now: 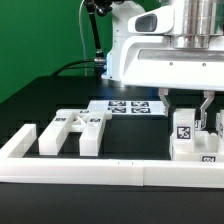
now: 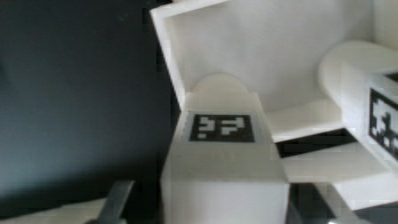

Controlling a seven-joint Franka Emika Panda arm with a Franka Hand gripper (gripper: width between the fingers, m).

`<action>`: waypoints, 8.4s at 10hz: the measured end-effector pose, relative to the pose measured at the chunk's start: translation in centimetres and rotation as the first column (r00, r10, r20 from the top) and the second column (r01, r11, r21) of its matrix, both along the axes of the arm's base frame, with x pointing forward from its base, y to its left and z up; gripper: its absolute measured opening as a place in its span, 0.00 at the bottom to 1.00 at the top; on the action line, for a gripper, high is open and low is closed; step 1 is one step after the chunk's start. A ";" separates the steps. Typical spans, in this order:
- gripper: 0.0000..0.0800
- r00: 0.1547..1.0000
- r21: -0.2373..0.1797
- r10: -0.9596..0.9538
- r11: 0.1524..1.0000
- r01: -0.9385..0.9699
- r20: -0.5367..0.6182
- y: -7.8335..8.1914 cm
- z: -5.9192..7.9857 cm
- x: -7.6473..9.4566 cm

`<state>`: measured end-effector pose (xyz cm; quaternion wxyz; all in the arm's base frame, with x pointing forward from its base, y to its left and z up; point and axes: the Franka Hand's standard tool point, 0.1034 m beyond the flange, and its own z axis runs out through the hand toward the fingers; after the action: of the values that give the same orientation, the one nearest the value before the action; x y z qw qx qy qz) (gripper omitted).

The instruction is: Assemble chair

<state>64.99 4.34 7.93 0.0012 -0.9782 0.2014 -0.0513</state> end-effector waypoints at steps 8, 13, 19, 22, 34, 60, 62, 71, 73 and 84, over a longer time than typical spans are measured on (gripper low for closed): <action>0.46 0.922 0.058 -0.387 0.920 0.387 -0.016 0.4 0.0 0.0; 0.80 0.997 0.025 -0.073 0.997 0.073 -0.007 0.2 0.1 0.0; 0.81 0.939 -0.019 0.344 0.939 -0.344 -0.014 -0.4 0.1 0.1; 0.81 0.811 -0.076 0.584 0.807 -0.585 -0.040 0.2 -0.2 0.1; 0.36 0.743 -0.090 0.667 0.738 -0.669 -0.054 0.3 0.0 0.2; 0.81 0.994 -0.025 0.008 1.000 -0.005 0.113 0.9 0.9 -0.4; 0.81 0.978 -0.049 0.099 0.995 -0.091 0.183 0.7 0.9 -0.7; 0.81 0.934 -0.056 0.117 0.993 -0.104 0.338 2.2 0.4 -0.5; 0.81 0.926 -0.062 0.128 0.992 -0.113 0.355 2.2 0.4 -0.4; 0.81 0.901 -0.142 0.280 0.959 -0.245 0.331 0.7 0.0 -1.4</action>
Offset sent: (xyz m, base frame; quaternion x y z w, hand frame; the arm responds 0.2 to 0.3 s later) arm 0.0006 0.0060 0.0005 -0.0030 -0.0152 0.2339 0.9721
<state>63.61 5.03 7.95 -0.0037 -0.9706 0.0617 -0.2326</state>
